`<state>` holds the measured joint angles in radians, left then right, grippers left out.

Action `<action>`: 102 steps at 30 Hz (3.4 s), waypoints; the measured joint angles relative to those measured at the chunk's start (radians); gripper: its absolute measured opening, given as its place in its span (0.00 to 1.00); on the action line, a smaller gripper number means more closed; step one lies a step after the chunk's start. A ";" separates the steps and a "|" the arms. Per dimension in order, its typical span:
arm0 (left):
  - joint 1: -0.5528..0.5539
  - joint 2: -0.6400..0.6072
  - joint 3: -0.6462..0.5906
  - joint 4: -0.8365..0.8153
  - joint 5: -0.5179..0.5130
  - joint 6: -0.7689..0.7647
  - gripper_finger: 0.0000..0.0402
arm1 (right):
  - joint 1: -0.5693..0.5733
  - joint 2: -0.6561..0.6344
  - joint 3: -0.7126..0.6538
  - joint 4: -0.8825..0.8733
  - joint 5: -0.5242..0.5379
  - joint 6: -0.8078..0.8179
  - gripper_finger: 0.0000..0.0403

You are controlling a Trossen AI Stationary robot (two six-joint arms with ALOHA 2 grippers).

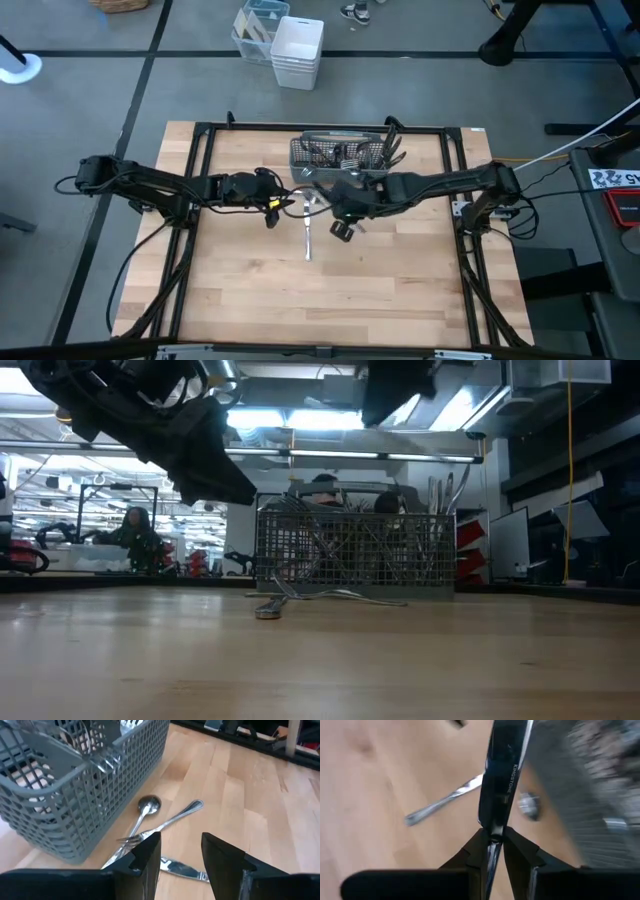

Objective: Sort silverware
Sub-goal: Put the knife into the silverware rack

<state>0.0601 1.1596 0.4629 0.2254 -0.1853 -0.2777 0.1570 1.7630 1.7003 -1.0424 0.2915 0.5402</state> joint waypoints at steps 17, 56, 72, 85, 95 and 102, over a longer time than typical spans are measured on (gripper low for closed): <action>0.002 0.001 -0.001 0.229 -0.002 0.016 0.33 | 0.052 -0.256 0.032 -0.306 0.606 0.002 0.14; 0.002 0.001 -0.001 0.226 -0.047 -0.015 0.33 | -0.307 -0.618 -1.139 1.443 0.434 -0.662 0.14; 0.002 0.001 -0.001 0.226 -0.047 -0.010 0.33 | -0.321 -0.617 -1.232 1.434 0.317 -0.575 0.14; 0.002 0.001 -0.001 0.224 -0.047 -0.035 0.33 | -0.321 -0.617 -1.232 1.327 0.317 -0.541 0.19; -0.001 0.001 -0.001 0.229 -0.047 -0.052 0.33 | -0.321 -0.617 -1.174 1.261 0.317 -0.519 0.44; -0.011 0.001 -0.001 0.229 -0.047 -0.070 0.33 | -0.320 -0.617 -1.055 1.055 0.317 -0.519 0.48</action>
<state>0.0489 1.1603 0.4622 0.4548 -0.2325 -0.3473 -0.1631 1.1458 0.6450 0.0123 0.6081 0.0210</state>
